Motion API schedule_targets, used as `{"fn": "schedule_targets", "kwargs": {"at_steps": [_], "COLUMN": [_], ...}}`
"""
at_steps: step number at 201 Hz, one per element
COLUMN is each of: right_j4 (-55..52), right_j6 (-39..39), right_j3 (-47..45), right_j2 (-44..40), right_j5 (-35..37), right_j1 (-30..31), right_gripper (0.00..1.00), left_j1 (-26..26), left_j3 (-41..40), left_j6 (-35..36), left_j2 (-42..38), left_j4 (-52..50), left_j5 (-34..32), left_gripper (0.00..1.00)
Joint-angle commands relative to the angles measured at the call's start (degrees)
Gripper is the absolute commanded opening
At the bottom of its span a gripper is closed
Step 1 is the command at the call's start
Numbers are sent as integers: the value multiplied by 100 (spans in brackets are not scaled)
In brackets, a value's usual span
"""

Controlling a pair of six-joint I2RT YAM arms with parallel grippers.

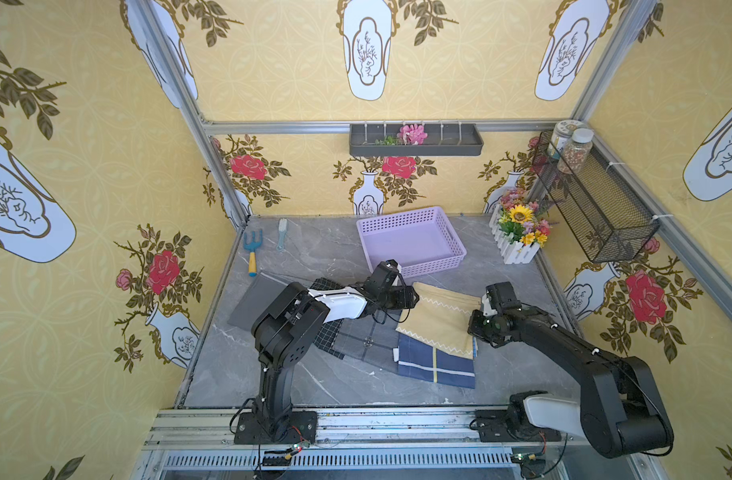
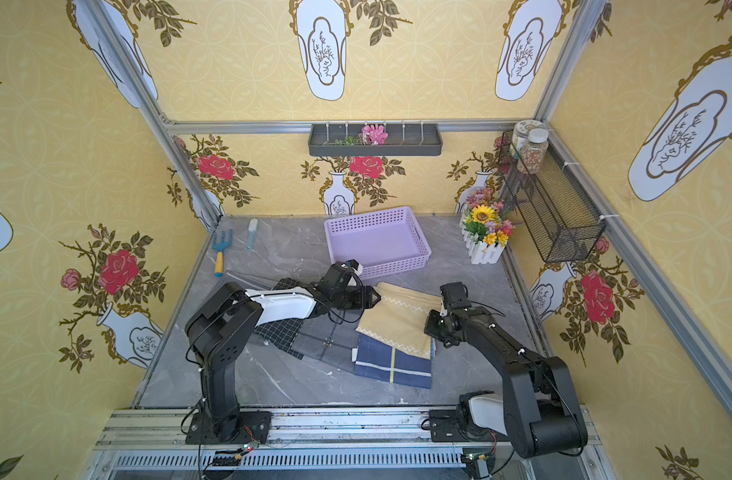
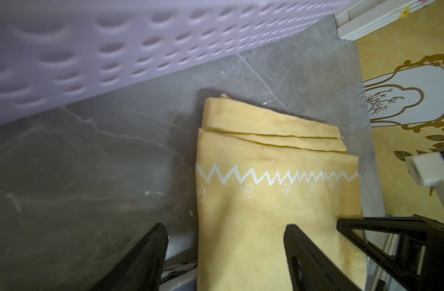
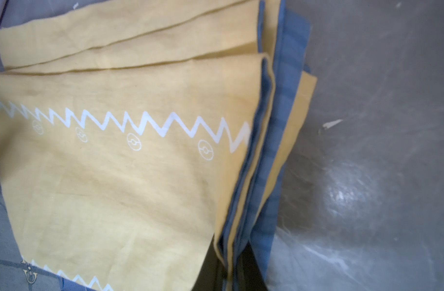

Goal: Put the folded pillowcase in the basket
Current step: Pick up the pillowcase from the pillowcase.

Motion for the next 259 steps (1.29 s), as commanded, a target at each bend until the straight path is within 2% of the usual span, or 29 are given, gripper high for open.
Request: {"fn": "schedule_targets", "kwargs": {"at_steps": [1,70,115,168,200,259], "right_j4": [61,25,7,7,-33,-230], "right_j6": [-69,-53,-45,-46,-30,12], "right_j3": [1,15,8,10,8,-1], "right_j2": [10,18,-20,-42,-161,-774], "right_j5": [76,83,62,61,59,142], "right_j1": [4,3,7,3,7,12], "right_gripper": [7,7,6,6,6,6], "left_j1": [1,-26,-43,-43,-43,-43], "left_j3": [85,316,273,73,-88,-358], "left_j6": [103,112,76,44,-10,-55], "left_j2": [154,455,438,281,106,-372], "left_j4": [-193,-194,-111,122,336,641], "left_j5": [175,457,296,183,137,-36], "left_gripper": [73,58,43,12,0,0]}}
